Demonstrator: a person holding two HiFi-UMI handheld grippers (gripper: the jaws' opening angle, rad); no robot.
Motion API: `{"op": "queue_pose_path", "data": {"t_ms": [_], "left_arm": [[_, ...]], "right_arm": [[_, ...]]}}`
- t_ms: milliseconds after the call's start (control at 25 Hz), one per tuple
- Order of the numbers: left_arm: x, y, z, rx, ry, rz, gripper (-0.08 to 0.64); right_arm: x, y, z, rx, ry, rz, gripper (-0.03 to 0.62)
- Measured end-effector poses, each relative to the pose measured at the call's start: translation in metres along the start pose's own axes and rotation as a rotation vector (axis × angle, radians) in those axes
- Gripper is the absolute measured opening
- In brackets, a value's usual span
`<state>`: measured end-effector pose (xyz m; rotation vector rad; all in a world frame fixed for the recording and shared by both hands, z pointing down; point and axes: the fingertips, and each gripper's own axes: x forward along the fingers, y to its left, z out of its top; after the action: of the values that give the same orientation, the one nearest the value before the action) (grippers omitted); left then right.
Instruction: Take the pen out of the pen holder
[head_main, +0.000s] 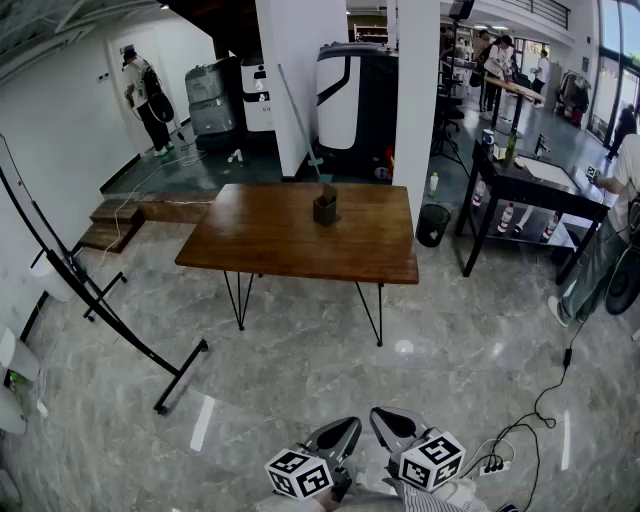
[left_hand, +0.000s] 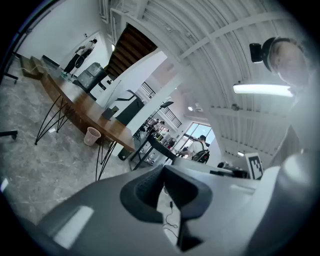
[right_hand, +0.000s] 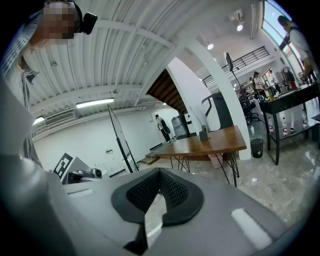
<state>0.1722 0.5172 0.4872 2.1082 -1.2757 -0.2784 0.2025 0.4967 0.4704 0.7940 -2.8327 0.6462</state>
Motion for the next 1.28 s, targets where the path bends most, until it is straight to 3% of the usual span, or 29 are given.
{"op": "queue_pose_path", "data": {"t_ms": [360,1000,1280], "left_arm": [[0.045,0.044,0.039,0.01,-0.015,0.001,0.008],[0.152,0.153,0.193,0.075,-0.004,-0.087,0.008],[0.185,0.192,0.221,0.071,0.027,-0.119,0.008]], "right_arm": [[0.054,-0.04,0.024,-0.015,0.004,0.007,0.0],[0.228,-0.126,0.133,-0.018,-0.037,-0.029,0.0],[0.276,-0.151,0.152,-0.002,-0.047,-0.058,0.0]]}}
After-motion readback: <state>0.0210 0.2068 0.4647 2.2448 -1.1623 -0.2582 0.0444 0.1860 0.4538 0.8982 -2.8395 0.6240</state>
